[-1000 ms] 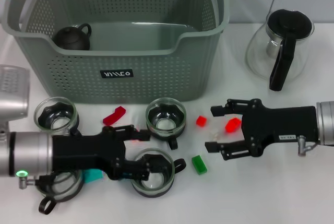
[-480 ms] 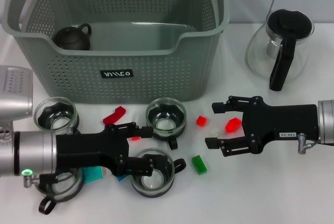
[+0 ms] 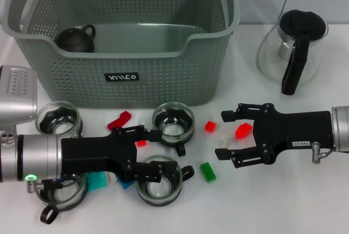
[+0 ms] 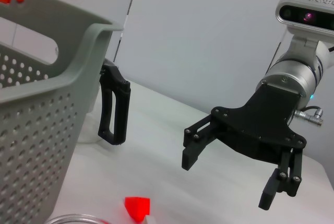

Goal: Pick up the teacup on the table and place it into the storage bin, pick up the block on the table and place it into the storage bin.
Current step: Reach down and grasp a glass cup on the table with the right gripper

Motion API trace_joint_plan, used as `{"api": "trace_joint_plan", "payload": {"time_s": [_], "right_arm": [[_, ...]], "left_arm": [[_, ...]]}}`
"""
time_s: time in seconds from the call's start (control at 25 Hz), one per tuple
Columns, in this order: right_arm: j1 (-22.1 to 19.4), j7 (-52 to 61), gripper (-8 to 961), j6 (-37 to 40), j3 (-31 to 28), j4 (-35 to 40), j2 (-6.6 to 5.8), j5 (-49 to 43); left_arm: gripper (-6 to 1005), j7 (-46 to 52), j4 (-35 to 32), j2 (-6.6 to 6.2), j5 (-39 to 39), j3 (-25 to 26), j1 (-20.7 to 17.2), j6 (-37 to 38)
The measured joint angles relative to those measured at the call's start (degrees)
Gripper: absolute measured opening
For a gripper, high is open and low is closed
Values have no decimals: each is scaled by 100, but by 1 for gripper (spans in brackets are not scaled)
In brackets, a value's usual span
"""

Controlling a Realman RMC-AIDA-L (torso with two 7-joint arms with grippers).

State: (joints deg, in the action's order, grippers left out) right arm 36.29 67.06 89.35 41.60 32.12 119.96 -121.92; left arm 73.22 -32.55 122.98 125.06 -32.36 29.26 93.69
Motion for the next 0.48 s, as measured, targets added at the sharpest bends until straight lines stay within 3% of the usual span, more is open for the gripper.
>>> {"api": "trace_joint_plan", "payload": {"time_s": [0.48], "right_arm": [[35,92,916,22,145,61,-130,-7]], "left_arm": [[903,23,3,5,-1,17,-58,71]]}}
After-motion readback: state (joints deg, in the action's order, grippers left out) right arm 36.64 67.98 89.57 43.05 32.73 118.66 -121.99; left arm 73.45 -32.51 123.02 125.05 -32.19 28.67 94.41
